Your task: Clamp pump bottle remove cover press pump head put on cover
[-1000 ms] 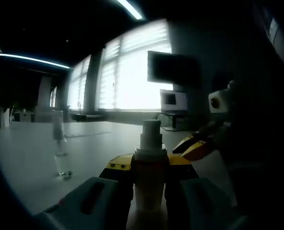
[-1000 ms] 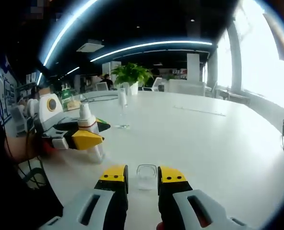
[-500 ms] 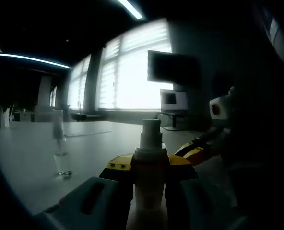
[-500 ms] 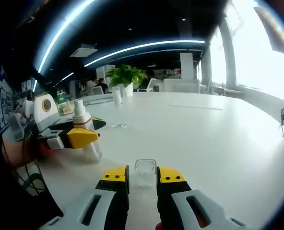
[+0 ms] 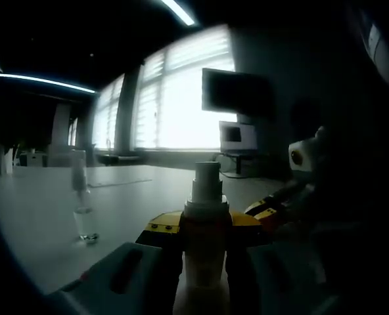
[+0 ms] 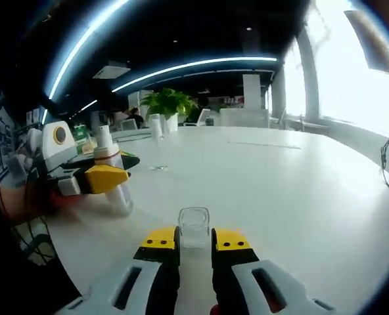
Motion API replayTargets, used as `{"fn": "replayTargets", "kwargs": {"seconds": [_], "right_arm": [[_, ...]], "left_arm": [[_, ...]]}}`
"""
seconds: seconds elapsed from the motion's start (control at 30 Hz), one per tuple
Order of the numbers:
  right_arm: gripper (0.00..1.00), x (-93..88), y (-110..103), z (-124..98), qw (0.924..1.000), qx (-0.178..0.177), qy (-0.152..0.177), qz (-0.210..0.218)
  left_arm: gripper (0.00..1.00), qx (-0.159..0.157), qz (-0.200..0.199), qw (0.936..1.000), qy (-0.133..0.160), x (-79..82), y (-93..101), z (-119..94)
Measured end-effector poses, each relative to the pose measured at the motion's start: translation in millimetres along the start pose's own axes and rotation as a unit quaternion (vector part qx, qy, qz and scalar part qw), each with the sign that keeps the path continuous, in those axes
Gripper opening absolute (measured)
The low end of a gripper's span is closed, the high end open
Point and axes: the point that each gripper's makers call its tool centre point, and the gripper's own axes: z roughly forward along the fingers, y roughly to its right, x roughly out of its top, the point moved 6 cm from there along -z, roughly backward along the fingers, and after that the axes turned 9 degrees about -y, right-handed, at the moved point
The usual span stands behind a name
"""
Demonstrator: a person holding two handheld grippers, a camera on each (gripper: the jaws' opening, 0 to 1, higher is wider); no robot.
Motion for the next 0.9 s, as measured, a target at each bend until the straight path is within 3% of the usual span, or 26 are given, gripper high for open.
{"fn": "replayTargets", "kwargs": {"seconds": [0.9], "right_arm": [[0.11,15.9,-2,-4,0.9992,-0.002,0.038,-0.013]], "left_arm": [[0.15,0.007,-0.001,1.0,-0.002,-1.3,-0.9,0]]}}
